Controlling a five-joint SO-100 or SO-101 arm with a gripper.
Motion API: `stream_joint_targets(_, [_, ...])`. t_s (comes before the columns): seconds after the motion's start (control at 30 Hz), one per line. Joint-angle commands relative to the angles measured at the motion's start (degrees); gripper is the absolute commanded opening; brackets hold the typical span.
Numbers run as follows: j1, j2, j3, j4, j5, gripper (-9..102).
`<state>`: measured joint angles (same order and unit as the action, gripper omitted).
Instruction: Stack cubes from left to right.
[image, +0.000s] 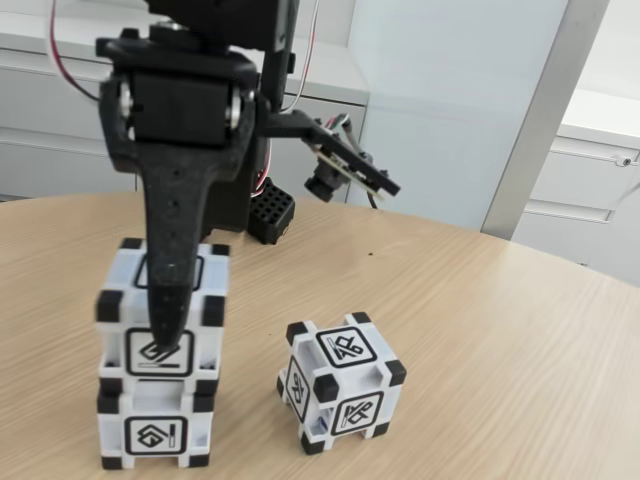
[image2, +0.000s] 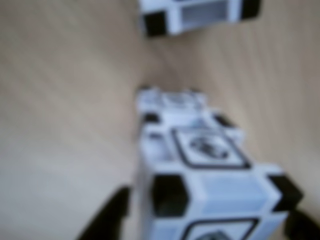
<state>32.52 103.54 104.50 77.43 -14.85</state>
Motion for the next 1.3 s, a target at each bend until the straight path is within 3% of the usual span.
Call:
stream_joint_targets(0.0, [0.00, 1.32, -0.26, 0.44, -0.70, 34])
stream_joint_targets(0.23, [-0.35, 2.72, -1.05, 0.79, 0.35, 35])
stream_joint_targets(0.6, [-0.79, 20.39, -0.18, 2.90, -1.41, 34])
stream_joint_targets(0.73, [-7.29, 23.20, -0.35, 5.54, -3.60, 35])
stream_joint_targets(0.93, [-18.37, 22.76, -0.26, 4.75, 2.46, 35])
stream_joint_targets(1.27, [-21.97, 13.10, -0.35, 4.39, 7.03, 36])
